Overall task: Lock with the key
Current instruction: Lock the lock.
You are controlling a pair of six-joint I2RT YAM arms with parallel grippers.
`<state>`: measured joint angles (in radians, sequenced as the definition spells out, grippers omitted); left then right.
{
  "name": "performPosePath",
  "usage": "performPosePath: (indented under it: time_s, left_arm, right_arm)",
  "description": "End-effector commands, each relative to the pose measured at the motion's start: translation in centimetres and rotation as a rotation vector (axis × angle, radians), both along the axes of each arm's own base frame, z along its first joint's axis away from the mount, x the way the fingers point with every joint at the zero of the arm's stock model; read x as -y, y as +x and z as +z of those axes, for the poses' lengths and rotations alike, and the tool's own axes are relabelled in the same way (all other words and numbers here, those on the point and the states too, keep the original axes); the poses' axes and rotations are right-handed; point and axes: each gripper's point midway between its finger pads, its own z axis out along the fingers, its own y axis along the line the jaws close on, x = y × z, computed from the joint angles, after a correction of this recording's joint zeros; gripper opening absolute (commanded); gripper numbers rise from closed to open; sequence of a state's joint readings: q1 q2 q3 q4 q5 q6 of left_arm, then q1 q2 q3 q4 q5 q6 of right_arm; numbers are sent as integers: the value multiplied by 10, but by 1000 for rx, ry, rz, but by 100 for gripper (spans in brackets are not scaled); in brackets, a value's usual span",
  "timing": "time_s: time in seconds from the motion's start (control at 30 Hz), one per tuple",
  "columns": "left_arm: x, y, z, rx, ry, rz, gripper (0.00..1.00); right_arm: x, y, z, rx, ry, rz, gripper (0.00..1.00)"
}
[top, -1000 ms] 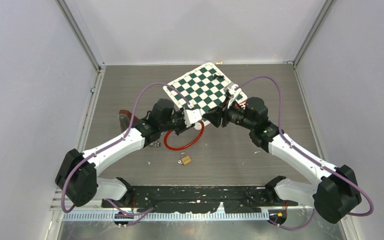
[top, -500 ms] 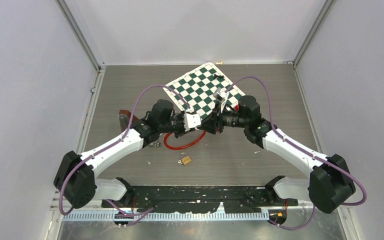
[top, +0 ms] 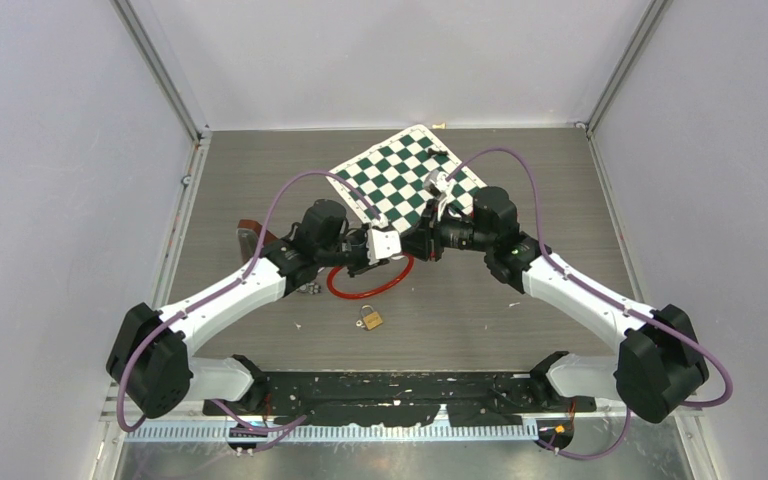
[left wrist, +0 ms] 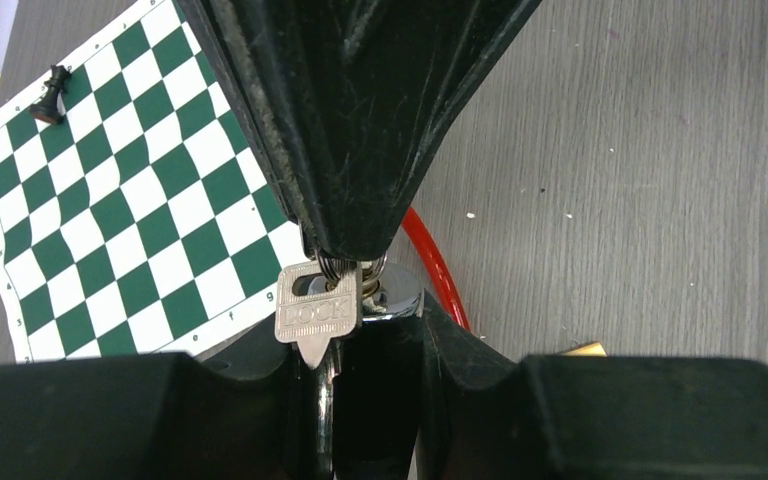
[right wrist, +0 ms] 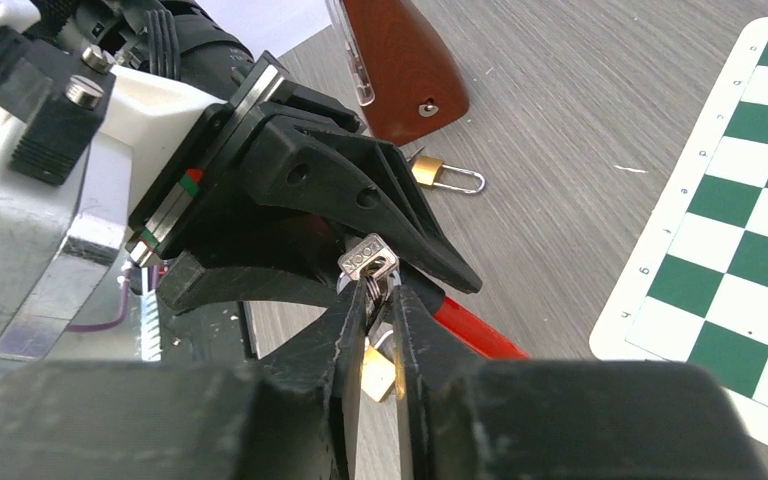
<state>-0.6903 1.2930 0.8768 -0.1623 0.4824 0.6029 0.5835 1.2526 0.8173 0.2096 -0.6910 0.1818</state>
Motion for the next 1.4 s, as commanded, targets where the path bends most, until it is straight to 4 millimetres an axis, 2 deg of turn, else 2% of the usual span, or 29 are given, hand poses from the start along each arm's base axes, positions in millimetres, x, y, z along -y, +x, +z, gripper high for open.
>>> performPosePath:
  time_s: [0.0,0.1,0.23,0.47,0.67,0.9,1.0,1.07,1.1,1.2,1.23,1.3,1.33,1.37]
  left_arm:
    - [-9,-20,-19,-100,64,-29,0]
    - [-8,-20,-19,-102,64,-35,0]
    - [-8,-23,-19,-111,73,-49,0]
    - [-12,-30,-24,-133,103,-77,0]
    - [-12,-34,-28,-151,117,-100,0]
    - [-13,-38,-35,-177,147,-131,0]
    - [-13,-38,-36,-175,153,-136,0]
    - [-13,-37,-35,-167,152,-134,0]
    - [-13,-36,-34,-161,152,-132,0]
    - [-14,-33,-36,-147,155,-123,0]
    - [-14,-32,-35,-143,156,-121,0]
    - [-14,-31,-35,-138,155,-118,0]
    - [-14,-30,-36,-135,155,-117,0]
    - [-14,-30,-35,-131,154,-117,0]
  right_arm:
    - [-8,3,20,122,5,21,13]
    - [-10,0,20,172,-9,43,6]
    - [-9,-5,20,270,-28,70,5]
    - [0,-17,29,671,-3,111,5]
    - [-1,-25,43,914,-23,163,5]
    - [-7,-32,51,1221,-189,174,5]
    - [-5,-33,54,1300,-209,152,5]
    - [-4,-33,56,1320,-197,134,10]
    - [-4,-33,57,1310,-187,128,19]
    - [-2,-36,59,1264,-156,109,31]
    - [0,-37,59,1248,-151,103,39]
    - [8,-41,61,1203,-128,80,45]
    - [12,-42,55,1158,-126,71,46]
    - [18,-43,60,1152,-117,46,50]
